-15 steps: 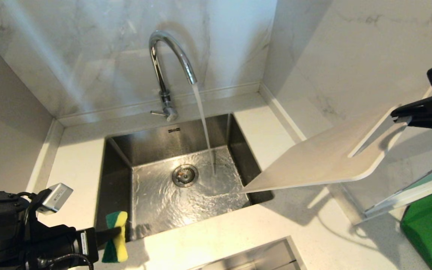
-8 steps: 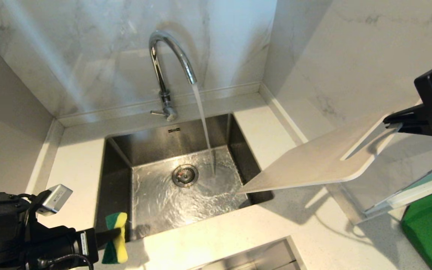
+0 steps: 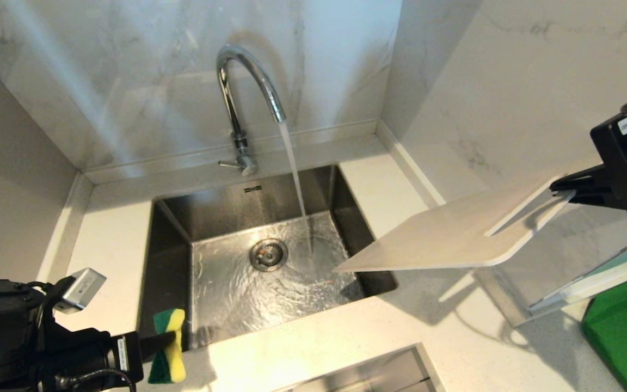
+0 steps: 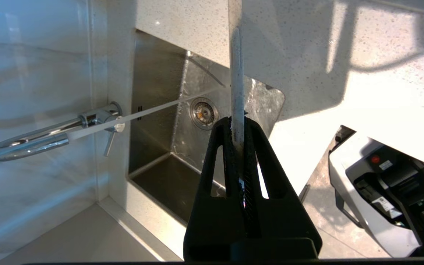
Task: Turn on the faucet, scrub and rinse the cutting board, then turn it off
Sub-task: Put down the cutting board
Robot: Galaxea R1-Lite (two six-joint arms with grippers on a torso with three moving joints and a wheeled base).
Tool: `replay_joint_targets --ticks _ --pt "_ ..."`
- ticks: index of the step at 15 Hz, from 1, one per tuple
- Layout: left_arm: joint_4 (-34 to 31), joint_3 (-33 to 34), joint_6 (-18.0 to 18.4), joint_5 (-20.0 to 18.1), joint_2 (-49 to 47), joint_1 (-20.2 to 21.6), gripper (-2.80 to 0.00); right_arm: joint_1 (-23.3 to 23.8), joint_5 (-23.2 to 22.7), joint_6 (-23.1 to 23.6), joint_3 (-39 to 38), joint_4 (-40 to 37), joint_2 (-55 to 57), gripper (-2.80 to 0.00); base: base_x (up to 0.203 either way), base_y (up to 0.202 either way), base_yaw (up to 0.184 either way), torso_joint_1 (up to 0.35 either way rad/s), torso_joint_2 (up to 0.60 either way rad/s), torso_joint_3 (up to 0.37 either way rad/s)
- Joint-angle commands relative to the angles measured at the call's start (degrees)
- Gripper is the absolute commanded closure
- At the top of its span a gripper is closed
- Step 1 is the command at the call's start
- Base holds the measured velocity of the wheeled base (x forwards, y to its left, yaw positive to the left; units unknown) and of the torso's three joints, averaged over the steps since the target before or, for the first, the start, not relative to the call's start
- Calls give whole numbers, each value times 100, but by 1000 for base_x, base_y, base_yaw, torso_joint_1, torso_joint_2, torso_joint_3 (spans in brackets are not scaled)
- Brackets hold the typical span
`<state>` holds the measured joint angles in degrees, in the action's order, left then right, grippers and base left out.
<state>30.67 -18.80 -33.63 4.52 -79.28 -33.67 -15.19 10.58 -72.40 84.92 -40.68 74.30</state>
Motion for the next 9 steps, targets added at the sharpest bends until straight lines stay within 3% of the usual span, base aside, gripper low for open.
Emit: replay_joint_targets --ticks 1,9 --pt "18 0 -21 5 -9 1 0 -2 5 -50 -214 -28 -91 0 0 0 0 0 0 0" --pt "18 27 -30 5 10 1 0 -2 -92 -325 -1030 -14 -197 0 0 0 0 0 0 0"
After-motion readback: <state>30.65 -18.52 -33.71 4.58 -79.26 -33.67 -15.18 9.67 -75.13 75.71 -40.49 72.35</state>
